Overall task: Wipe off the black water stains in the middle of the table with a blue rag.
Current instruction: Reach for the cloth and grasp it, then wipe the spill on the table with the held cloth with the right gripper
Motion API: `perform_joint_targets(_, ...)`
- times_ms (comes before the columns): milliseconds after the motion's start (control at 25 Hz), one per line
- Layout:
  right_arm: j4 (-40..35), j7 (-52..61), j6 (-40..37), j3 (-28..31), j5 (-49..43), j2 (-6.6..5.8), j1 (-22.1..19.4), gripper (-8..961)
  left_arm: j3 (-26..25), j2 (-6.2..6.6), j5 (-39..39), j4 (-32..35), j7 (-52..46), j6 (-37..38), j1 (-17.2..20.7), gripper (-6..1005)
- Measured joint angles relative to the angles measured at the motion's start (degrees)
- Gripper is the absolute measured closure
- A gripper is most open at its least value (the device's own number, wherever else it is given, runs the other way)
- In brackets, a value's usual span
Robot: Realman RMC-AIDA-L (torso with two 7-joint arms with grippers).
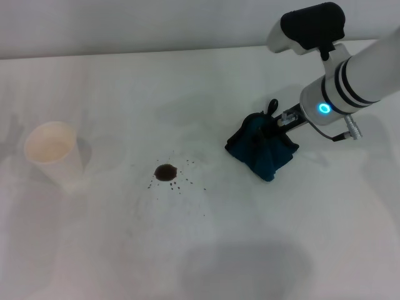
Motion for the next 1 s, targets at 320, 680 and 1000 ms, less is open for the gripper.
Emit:
perform_joint_targets(320, 1.6, -0.6, -0.4, -0.2, -0.4, -0.07, 0.7, 474, 0.0, 0.00, 0.0, 0.0, 0.0, 0.0, -0.3, 108)
perform_joint_targets(680, 2.9, -1.2, 0.6, 0.4, -1.5, -0.23, 1.3, 488, -0.1, 0.00, -0.2, 0.0, 0.0, 0.0, -0.4, 108)
perform_joint_targets(1000, 1.9, -2.5, 1.2, 0.4, -1.3, -0.12, 1.3, 739, -0.1, 0.00, -0.6, 0.5, 0.0, 0.0, -0.3, 107)
